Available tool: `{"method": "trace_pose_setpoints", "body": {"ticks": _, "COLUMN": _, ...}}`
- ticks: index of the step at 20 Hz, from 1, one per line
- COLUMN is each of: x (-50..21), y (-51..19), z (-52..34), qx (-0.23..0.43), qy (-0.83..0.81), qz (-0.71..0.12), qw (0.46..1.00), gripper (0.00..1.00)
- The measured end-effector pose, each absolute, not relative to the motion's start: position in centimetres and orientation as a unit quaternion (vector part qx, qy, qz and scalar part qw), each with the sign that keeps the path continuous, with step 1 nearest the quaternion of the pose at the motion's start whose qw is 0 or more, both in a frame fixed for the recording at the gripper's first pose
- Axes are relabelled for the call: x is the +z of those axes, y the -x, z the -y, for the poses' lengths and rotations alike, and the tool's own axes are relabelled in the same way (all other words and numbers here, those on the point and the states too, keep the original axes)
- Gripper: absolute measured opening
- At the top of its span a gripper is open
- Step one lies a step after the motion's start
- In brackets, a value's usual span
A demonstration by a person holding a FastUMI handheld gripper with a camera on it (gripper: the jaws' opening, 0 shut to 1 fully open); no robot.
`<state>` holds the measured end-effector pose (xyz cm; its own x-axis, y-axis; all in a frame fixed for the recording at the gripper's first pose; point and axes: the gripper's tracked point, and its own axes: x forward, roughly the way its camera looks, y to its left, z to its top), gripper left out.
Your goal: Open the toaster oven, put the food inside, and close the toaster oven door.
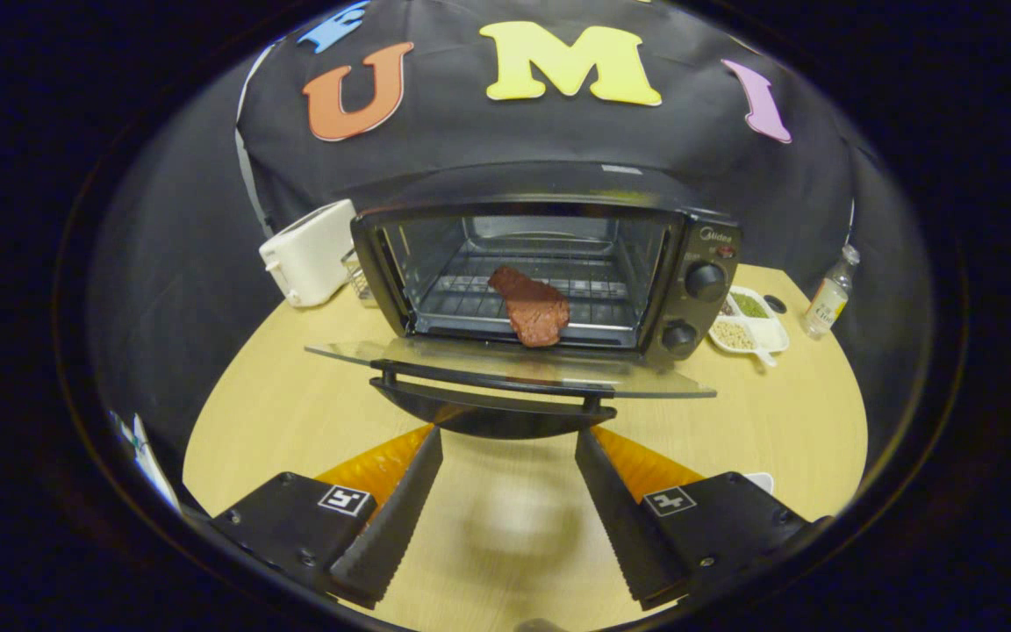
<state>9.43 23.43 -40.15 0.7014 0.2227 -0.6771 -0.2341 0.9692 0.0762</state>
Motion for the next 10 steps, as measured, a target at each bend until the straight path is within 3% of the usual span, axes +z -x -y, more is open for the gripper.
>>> {"method": "trace_pose_setpoints", "body": {"ticks": 10, "x": -36.0, "y": -14.4, "z": -24.2, "qx": 0.121, "qy": 0.010, "qz": -0.331, "qw": 0.936, "gripper": 0.98}}
